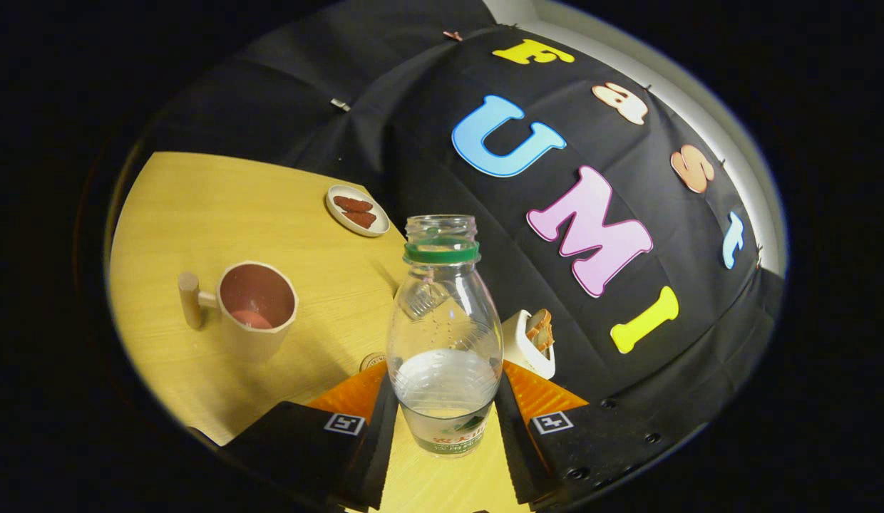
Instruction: Take the bottle from table, then pour the juice into the cup, finally place the bottle on the coaster
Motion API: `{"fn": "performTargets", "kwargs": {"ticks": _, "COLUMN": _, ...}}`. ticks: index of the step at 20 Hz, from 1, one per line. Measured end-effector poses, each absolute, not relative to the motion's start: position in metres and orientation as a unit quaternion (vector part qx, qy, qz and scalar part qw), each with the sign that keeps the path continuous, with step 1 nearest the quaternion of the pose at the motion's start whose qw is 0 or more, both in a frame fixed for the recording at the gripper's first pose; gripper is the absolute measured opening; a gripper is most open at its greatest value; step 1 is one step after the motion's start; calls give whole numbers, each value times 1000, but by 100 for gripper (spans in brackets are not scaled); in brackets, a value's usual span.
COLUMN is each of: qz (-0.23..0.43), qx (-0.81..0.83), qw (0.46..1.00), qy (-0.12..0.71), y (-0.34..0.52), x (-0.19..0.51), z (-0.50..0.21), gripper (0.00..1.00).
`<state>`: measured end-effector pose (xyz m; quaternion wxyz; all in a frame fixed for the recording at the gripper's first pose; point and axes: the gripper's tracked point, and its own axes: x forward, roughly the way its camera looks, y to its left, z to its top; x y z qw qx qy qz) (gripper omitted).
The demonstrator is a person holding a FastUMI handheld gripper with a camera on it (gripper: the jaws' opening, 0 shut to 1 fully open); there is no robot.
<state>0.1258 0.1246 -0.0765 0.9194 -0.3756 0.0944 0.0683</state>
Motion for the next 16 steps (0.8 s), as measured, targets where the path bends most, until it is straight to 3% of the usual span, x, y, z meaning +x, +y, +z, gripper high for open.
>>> {"fn": "performTargets", "kwargs": {"ticks": 16, "qz": 109, "qx": -560, "qw": 816, "qy": 98, "y": 155, "x": 144, "z": -118, "gripper": 69}}
